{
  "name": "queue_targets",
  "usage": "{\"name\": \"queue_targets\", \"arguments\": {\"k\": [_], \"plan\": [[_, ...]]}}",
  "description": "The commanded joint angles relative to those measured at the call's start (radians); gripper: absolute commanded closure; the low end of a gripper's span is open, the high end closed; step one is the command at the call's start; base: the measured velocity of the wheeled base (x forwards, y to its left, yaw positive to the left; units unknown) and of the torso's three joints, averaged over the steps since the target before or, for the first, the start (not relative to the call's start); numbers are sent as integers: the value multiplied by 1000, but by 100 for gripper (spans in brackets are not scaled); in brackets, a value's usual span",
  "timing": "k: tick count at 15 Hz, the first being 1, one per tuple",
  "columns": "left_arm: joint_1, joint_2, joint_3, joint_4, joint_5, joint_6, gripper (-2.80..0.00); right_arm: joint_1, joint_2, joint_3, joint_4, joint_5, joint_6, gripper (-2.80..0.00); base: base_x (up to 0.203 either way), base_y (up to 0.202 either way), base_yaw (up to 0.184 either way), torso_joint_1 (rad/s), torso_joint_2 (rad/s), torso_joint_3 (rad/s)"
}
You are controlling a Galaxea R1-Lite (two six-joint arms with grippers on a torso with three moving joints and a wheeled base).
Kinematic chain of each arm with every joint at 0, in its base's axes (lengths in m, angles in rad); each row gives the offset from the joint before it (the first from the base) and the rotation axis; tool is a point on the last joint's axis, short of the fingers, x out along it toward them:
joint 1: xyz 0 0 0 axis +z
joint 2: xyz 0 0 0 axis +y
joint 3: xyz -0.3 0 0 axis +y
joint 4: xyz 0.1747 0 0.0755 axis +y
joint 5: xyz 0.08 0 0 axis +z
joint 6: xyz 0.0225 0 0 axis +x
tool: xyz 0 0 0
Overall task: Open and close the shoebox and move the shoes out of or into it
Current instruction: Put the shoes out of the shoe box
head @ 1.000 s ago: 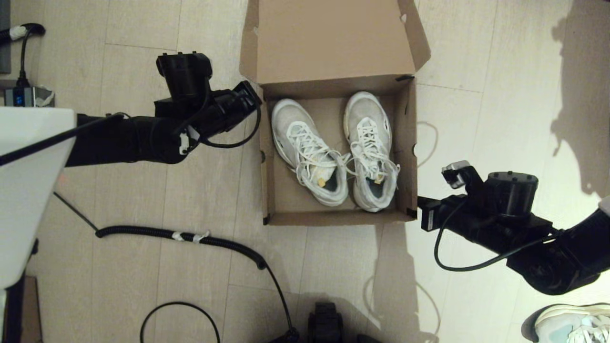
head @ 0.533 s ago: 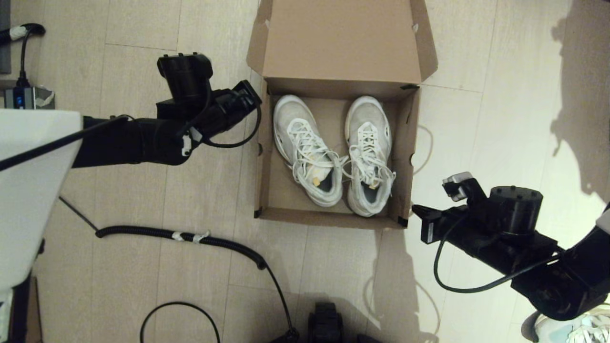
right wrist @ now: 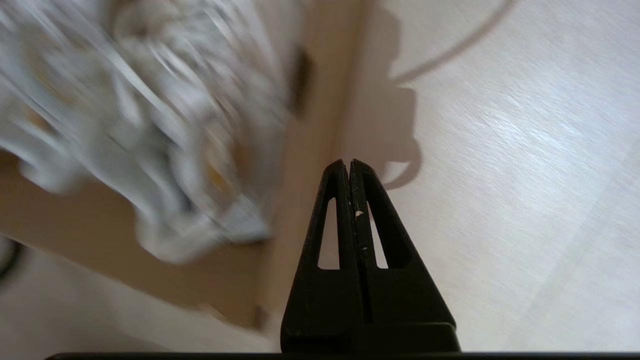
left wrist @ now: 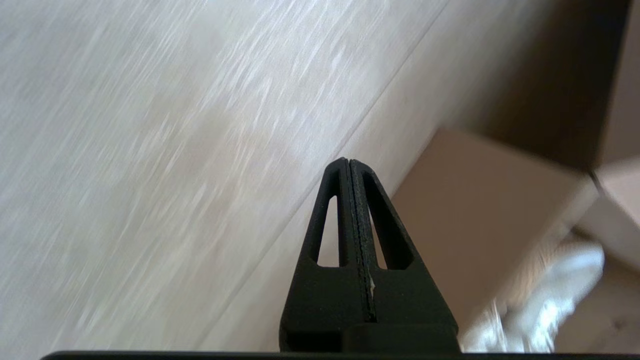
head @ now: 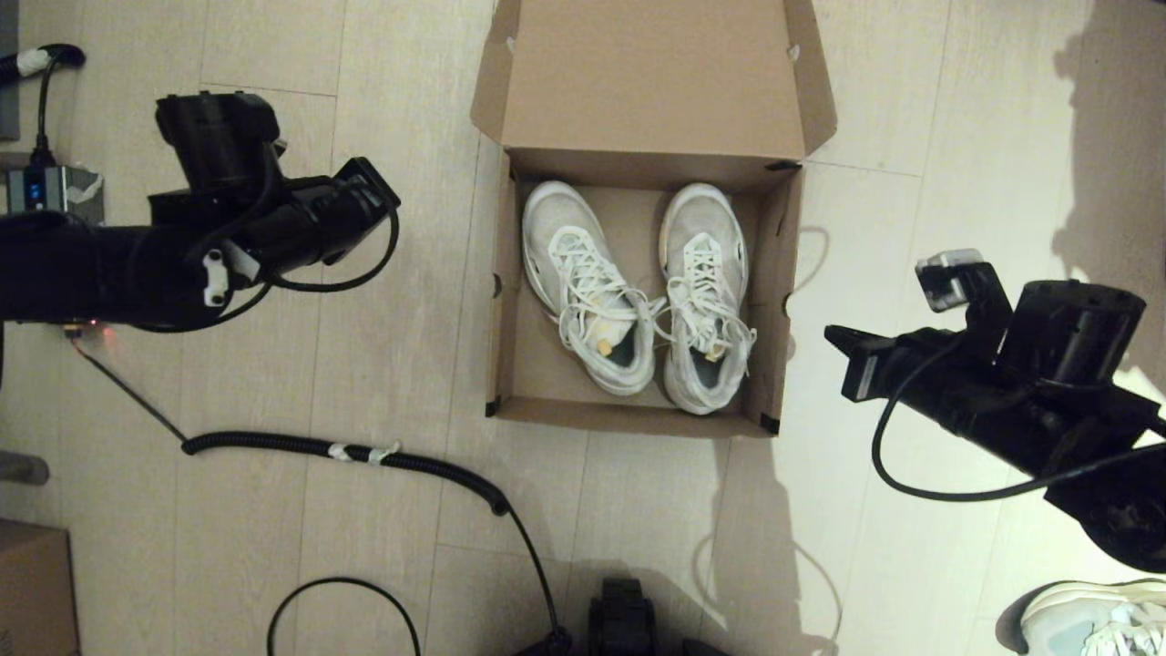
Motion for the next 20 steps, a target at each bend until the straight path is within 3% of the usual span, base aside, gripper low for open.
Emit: {"name": "queue_targets", "arguments": {"k": [1, 3, 5, 8, 11, 14, 17, 20], "plan": [[8, -123, 103, -3, -1, -5, 0, 54, -11, -120, 119, 1, 55, 0, 0, 0, 0, 0, 0, 0], [-4, -229, 251, -6, -2, -7, 0, 137, 35, -310, 310, -5, 154, 0, 0, 0, 0, 0, 0, 0], [-16, -310, 386, -48, -5, -15, 0, 211, 150, -438, 385, -55, 204, 0, 0, 0, 0, 0, 0, 0], [0, -376, 562, -196, -10, -20, 0, 283, 231, -597, 528, -100, 219, 0, 0, 0, 0, 0, 0, 0], [24, -419, 682, -300, -12, -18, 0, 313, 233, -624, 580, -126, 217, 0, 0, 0, 0, 0, 0, 0], [26, -437, 736, -340, -27, -17, 0, 326, 226, -613, 585, -189, 204, 0, 0, 0, 0, 0, 0, 0], [31, -381, 670, -344, -104, 1, 0, 347, 231, -602, 585, -189, 169, 0, 0, 0, 0, 0, 0, 0], [34, -296, 674, -424, -128, 20, 0, 364, 235, -603, 585, -188, 138, 0, 0, 0, 0, 0, 0, 0]]}}
